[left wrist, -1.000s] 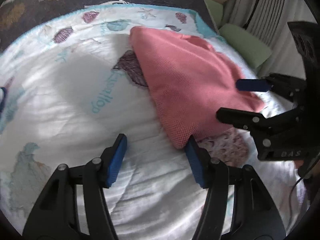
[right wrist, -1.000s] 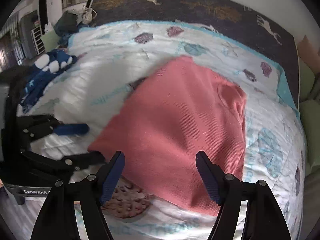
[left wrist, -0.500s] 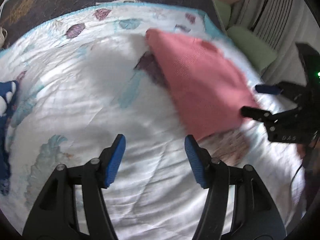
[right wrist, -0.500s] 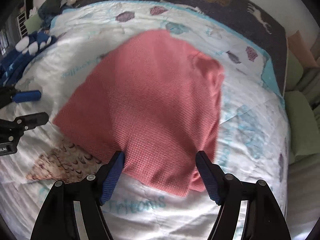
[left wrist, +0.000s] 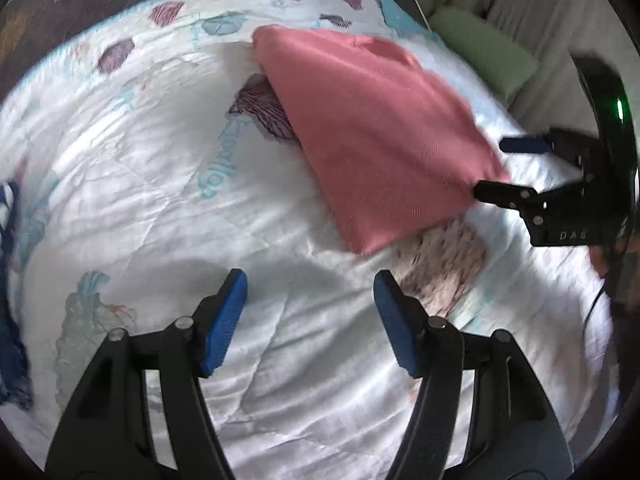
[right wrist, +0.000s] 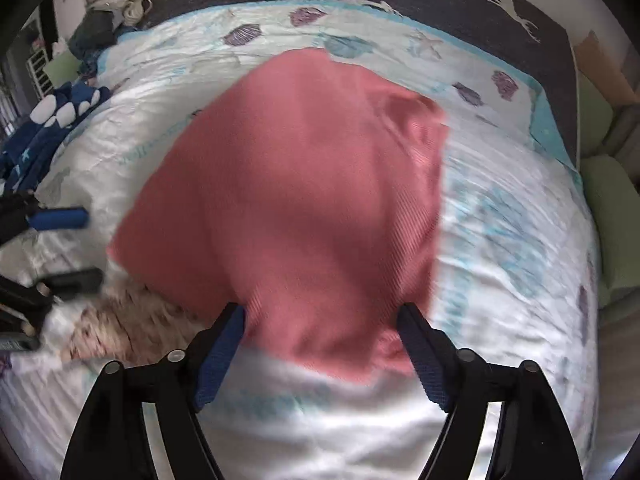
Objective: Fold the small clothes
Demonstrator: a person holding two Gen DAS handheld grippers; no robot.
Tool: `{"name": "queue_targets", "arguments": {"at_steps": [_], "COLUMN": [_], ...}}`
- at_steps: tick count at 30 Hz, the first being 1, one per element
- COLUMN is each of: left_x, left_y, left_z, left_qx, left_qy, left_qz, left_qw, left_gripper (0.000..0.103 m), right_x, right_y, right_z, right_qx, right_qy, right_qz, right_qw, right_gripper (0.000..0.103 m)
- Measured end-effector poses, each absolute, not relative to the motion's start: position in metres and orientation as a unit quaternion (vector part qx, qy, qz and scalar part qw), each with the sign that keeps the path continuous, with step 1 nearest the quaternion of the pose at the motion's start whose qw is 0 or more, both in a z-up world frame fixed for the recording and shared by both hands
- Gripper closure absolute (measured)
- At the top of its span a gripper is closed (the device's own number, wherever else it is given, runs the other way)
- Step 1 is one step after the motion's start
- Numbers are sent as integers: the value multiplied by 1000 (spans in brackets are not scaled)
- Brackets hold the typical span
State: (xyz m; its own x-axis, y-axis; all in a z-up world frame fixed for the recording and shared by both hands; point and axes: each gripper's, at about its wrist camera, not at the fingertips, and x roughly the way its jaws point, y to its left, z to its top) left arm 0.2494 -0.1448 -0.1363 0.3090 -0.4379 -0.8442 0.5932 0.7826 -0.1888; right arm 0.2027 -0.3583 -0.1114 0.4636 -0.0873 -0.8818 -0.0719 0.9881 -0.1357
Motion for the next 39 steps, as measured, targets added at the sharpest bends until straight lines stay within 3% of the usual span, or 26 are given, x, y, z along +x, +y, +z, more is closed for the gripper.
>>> {"name": "queue_targets", "arguments": {"at_steps": [1,4,7,9,12,15,29,30,32,33,34,39], "left_x": [259,292,329,343,351,351,362,363,366,366,366,357], "left_y": [-141,-132,-142,-154,-167,-183,-213,-214,-211,-210,-209,-205], "left_z": [-135,-138,-159,-174,-187,-179,-176,-176,-178,-182,-185,-161], "left_qx": [51,-81,-223,-265,-268,-244,-229,-230,-240,-244,-246,-206], "left_qy": [498,512,555,585,600,594,605,600,596,598,600,560], "left_qz": [-326,-370,-449,-458,-438,-465,-481,-486,-483,-475,-469,-475], "left_qw": [802,771,664,614,613,609,593,592,595,597,600,647], "left_gripper": [26,25,23,23,23,15,15,19,40,59,69,75], "right_x": [201,210,234,262,297,326,375,373,369,368,366,360], "right_y": [-364,-397,-450,-474,-509,-532,-511,-509,-511,-511,-513,-504], "right_z": [-103,-75,-65,-75,-103,-138,-161,-162,-169,-178,-181,-152], "right_qx": [-82,-30,133,211,300,415,436,436,438,454,464,435], "right_qy": [508,467,457,470,489,482,505,505,518,526,521,497], "right_qz": [-13,-17,54,88,82,137,160,165,150,146,144,140], "right_qw": [857,883,878,852,815,759,728,727,719,704,701,738], "right_gripper": [23,19,7,7,7,7,7,13,56,79,80,83]}}
